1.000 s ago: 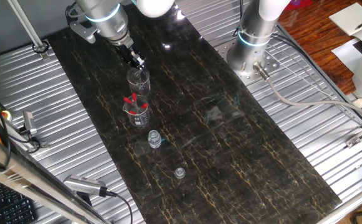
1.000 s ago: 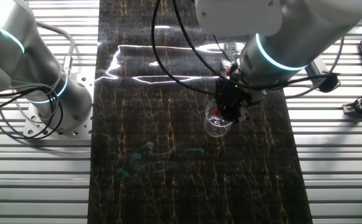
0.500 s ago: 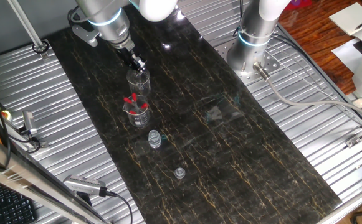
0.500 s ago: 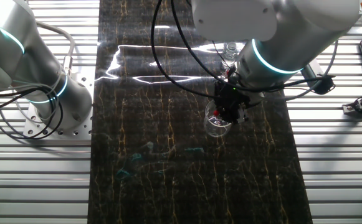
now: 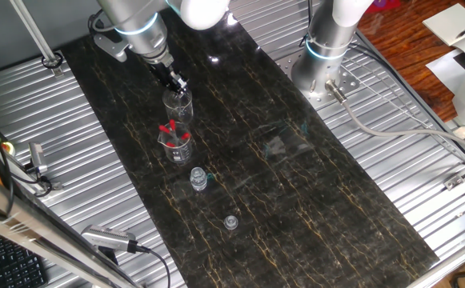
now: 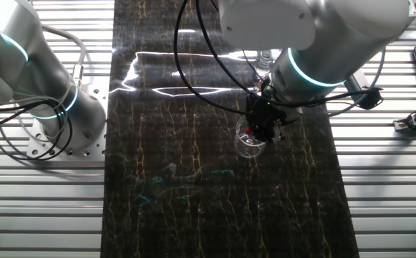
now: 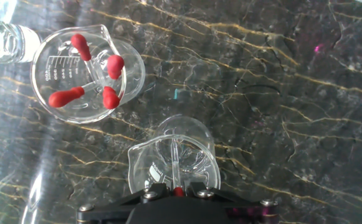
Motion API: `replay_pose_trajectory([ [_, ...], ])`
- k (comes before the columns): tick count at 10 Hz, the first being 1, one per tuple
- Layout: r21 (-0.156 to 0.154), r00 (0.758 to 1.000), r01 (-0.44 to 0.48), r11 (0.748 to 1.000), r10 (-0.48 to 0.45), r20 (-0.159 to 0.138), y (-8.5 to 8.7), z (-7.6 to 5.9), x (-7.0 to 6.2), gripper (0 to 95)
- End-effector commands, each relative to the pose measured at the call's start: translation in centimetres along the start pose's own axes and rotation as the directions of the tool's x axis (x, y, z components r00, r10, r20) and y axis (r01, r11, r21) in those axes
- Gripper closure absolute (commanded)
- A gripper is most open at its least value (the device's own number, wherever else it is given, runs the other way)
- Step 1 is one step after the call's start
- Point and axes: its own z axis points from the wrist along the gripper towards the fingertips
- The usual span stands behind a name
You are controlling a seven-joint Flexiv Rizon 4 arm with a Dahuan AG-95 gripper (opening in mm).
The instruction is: Transfer liquid using a dropper
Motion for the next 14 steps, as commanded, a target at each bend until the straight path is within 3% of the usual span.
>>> replay_pose_trajectory([
  [1, 0.002, 1.000, 0.006, 1.000, -0.006, 0.003, 0.0, 0.0, 0.0, 95.0],
  [4, 0.006, 1.000, 0.021, 1.000, -0.021, 0.006, -0.1, 0.0, 0.1, 95.0],
  [5, 0.007, 1.000, 0.025, 1.000, -0.025, 0.005, -0.1, 0.0, 0.1, 76.0],
  [10, 0.009, 0.999, 0.037, 0.999, -0.037, 0.004, -0.2, -0.2, 0.2, 76.0],
  [14, 0.008, 0.997, 0.078, 0.997, -0.078, 0.004, -1.2, -1.1, 1.6, 76.0],
])
